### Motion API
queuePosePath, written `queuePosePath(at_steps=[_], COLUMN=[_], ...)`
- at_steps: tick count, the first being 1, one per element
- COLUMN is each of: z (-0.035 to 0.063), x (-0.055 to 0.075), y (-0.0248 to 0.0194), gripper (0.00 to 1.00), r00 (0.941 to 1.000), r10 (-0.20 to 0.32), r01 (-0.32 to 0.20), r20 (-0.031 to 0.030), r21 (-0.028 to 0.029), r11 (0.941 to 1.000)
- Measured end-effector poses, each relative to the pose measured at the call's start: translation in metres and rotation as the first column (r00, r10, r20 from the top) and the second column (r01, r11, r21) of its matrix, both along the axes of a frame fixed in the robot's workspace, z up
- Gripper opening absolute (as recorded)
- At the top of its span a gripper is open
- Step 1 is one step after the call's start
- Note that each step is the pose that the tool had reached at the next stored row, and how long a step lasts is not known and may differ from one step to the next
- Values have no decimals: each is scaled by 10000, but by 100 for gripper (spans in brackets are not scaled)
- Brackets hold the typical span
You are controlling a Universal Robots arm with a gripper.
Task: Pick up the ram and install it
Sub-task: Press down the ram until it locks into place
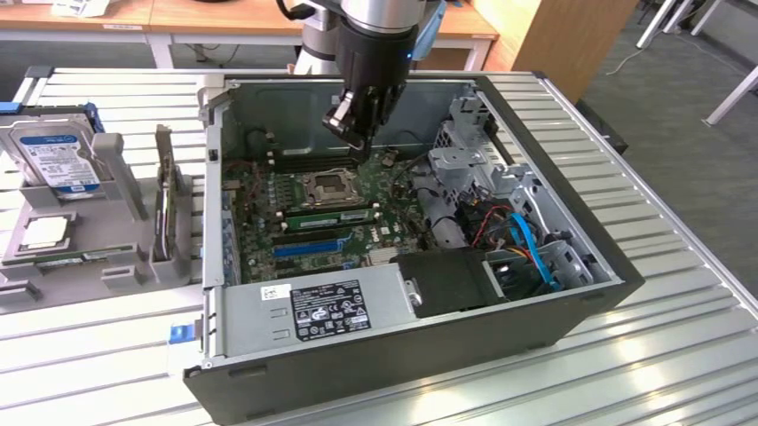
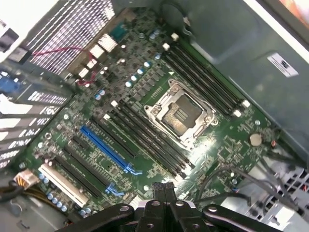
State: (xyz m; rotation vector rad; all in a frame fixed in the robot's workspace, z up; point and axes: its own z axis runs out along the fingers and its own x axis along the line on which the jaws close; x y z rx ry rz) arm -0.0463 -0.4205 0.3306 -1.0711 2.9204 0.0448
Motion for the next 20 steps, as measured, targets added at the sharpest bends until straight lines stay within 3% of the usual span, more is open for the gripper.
queuePosePath(at_steps=[5, 10, 15, 20], z=[-1, -2, -3, -3], x=[0, 0, 0, 0], y=[0, 0, 0, 0], gripper=[10, 10, 10, 10], r00=[9973, 9898, 9778, 9621], r10=[-737, -1425, -2094, -2728], r01=[737, 1425, 2094, 2728], r20=[0, 0, 0, 0], r21=[1, 1, 0, 0], r11=[9973, 9898, 9778, 9621])
